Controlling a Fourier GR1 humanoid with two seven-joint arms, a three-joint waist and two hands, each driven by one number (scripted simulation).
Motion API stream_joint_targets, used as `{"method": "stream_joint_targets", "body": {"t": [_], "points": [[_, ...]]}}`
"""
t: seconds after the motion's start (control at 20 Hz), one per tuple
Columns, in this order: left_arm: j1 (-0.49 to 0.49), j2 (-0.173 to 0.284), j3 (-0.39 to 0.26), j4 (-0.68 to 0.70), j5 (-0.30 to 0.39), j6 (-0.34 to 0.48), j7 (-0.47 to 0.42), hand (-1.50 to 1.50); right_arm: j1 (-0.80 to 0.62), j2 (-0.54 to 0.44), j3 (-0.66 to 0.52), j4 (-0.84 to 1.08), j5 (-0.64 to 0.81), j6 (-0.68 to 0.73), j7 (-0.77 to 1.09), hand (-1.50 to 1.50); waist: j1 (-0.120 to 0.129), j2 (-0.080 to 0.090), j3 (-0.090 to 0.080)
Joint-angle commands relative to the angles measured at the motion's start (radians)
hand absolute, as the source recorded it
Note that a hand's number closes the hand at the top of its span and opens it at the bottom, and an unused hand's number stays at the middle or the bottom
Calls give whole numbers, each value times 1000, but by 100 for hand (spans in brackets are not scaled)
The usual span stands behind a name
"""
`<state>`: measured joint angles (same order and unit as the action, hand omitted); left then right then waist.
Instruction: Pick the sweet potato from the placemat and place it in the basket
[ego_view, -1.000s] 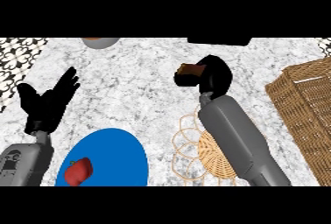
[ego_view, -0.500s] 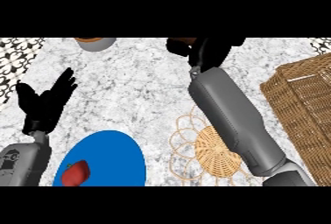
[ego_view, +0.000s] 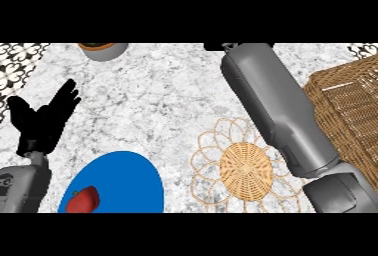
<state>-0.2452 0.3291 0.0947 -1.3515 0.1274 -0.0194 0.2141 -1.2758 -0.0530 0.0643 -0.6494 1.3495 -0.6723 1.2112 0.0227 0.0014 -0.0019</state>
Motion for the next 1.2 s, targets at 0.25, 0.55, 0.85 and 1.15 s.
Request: {"method": "stream_joint_targets", "body": {"t": [0.25,0.55,0.85,1.15], "points": [[12,-17,-3,0,-10,3,-12,0,-100,-112,-121,74,115,37,183,150,-9,2,1],[44,-31,-3,-20,-20,21,-14,0,-66,-206,-171,103,178,92,182,150,-21,-2,1],[82,-42,-7,-72,-31,41,-8,0,70,-287,-238,37,169,86,118,150,-39,-13,3],[10,39,61,-46,14,-4,70,0,218,-289,-258,-114,143,160,37,150,-54,-15,2]]}}
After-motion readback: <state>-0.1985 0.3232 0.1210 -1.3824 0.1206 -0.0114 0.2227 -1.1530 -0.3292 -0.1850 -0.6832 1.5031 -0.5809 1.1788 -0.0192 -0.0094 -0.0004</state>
